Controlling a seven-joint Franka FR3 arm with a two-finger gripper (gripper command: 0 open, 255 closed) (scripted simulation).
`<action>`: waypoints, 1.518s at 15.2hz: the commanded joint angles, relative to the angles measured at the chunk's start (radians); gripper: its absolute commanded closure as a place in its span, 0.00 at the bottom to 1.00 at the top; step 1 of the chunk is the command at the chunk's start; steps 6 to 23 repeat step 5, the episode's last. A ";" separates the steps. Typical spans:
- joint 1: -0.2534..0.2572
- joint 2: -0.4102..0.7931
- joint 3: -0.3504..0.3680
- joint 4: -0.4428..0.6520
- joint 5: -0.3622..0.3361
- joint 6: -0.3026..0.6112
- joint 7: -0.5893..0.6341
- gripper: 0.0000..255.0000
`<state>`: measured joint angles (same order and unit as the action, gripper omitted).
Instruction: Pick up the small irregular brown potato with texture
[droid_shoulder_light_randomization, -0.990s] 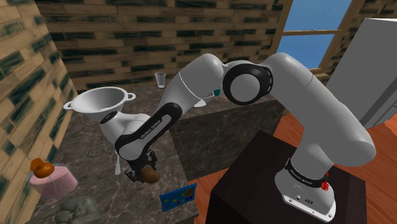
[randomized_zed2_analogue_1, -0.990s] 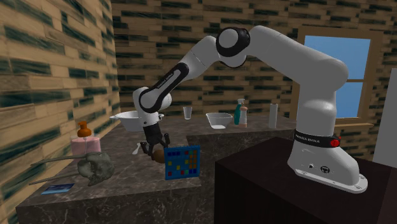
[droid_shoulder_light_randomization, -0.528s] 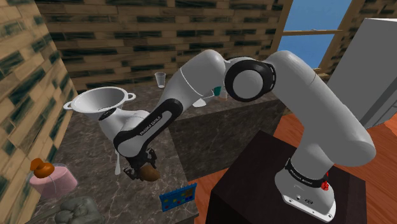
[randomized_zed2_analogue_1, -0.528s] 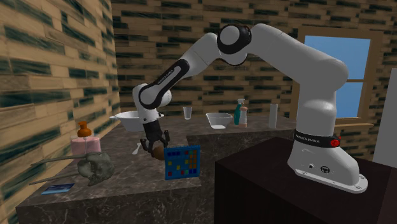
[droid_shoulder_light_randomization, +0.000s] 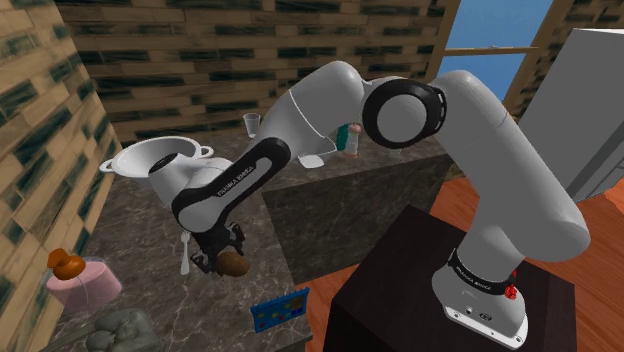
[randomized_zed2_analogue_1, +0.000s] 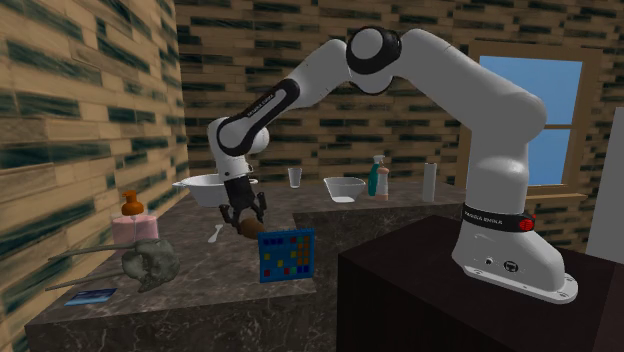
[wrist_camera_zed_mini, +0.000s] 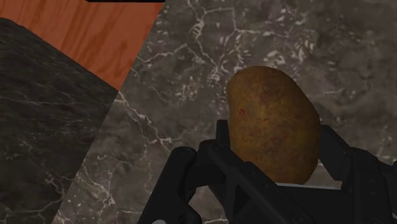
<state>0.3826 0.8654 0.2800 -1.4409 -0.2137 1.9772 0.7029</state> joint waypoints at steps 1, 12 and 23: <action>-0.003 -0.020 0.003 -0.008 0.004 -0.013 -0.001 1.00; -0.005 -0.040 0.007 -0.010 0.008 -0.029 -0.002 1.00; -0.005 -0.040 0.007 -0.010 0.008 -0.029 -0.002 1.00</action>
